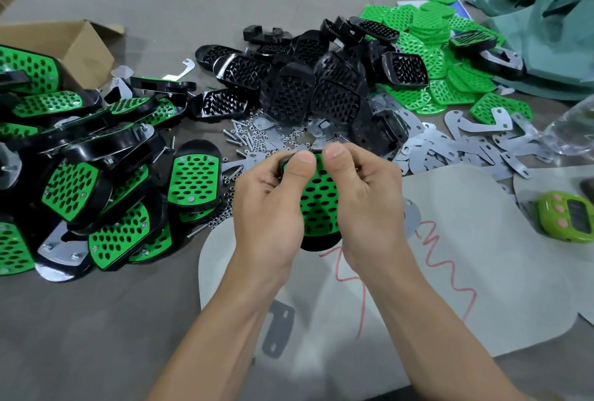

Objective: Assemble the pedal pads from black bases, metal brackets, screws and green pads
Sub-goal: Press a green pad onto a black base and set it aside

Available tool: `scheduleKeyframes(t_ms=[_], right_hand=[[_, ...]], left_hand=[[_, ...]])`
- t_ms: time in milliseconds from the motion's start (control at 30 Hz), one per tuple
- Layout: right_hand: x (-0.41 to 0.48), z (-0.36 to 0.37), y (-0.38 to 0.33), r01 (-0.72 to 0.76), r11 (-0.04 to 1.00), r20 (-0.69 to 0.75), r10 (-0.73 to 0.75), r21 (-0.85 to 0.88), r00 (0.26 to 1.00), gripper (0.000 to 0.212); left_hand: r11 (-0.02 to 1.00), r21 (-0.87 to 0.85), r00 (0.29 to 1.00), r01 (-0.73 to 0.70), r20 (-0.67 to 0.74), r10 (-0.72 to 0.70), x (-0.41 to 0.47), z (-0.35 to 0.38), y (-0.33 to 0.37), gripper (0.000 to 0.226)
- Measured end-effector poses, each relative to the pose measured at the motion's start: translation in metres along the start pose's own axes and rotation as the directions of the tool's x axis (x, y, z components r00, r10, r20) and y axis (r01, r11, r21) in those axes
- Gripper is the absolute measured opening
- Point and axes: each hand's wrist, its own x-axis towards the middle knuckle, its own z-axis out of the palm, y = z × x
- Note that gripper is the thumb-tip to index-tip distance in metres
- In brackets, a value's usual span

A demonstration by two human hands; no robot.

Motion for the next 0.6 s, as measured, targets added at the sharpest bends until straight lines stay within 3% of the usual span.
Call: scheduleKeyframes(t_ms=[133, 233, 300, 333, 367, 400, 433, 467, 533, 600], right_hand=[[-0.003, 0.002, 0.006, -0.095, 0.994, 0.002, 0.095, 0.053, 0.996, 0.032], [-0.001, -0.003, 0.009, -0.131, 0.987, 0.052, 0.126, 0.091, 0.991, 0.031], [0.003, -0.013, 0.01, -0.186, 0.976, 0.138, 0.17, 0.113, 0.976, 0.029], [0.004, -0.017, 0.01, -0.218, 0.971, 0.192, 0.198, 0.093, 0.961, 0.029], [0.007, -0.02, 0.01, -0.235, 0.971, 0.239, 0.218, 0.047, 0.946, 0.029], [0.009, -0.023, 0.009, -0.227, 0.974, 0.268, 0.226, -0.028, 0.937, 0.027], [0.012, -0.024, 0.009, -0.194, 0.973, 0.29, 0.224, -0.127, 0.931, 0.025], [0.016, -0.026, 0.007, -0.157, 0.961, 0.315, 0.225, -0.227, 0.922, 0.029], [0.026, -0.032, 0.001, -0.082, 0.932, 0.399, 0.229, -0.352, 0.888, 0.056], [0.035, -0.036, -0.006, 0.007, 0.903, 0.499, 0.231, -0.43, 0.835, 0.072]], left_hand=[[0.998, 0.018, 0.996, 0.06, -0.067, -0.059, -0.004, 0.004, -0.003, 0.035], [0.992, 0.072, 0.995, 0.103, -0.017, -0.102, -0.001, -0.001, 0.001, 0.038], [0.947, 0.315, 0.989, 0.067, 0.101, -0.104, 0.008, -0.015, 0.006, 0.041], [0.855, 0.518, 0.983, 0.006, 0.156, -0.101, 0.013, -0.024, 0.008, 0.042], [0.696, 0.715, 0.979, -0.066, 0.183, -0.095, 0.018, -0.032, 0.01, 0.044], [0.54, 0.831, 0.978, -0.136, 0.198, -0.059, 0.023, -0.039, 0.013, 0.045], [0.469, 0.863, 0.974, -0.187, 0.224, -0.025, 0.026, -0.042, 0.014, 0.043], [0.503, 0.84, 0.965, -0.205, 0.26, -0.042, 0.028, -0.043, 0.015, 0.037], [0.714, 0.692, 0.923, -0.105, 0.334, -0.188, 0.028, -0.041, 0.016, 0.026], [0.794, 0.608, 0.883, -0.004, 0.374, -0.283, 0.024, -0.036, 0.015, 0.027]])
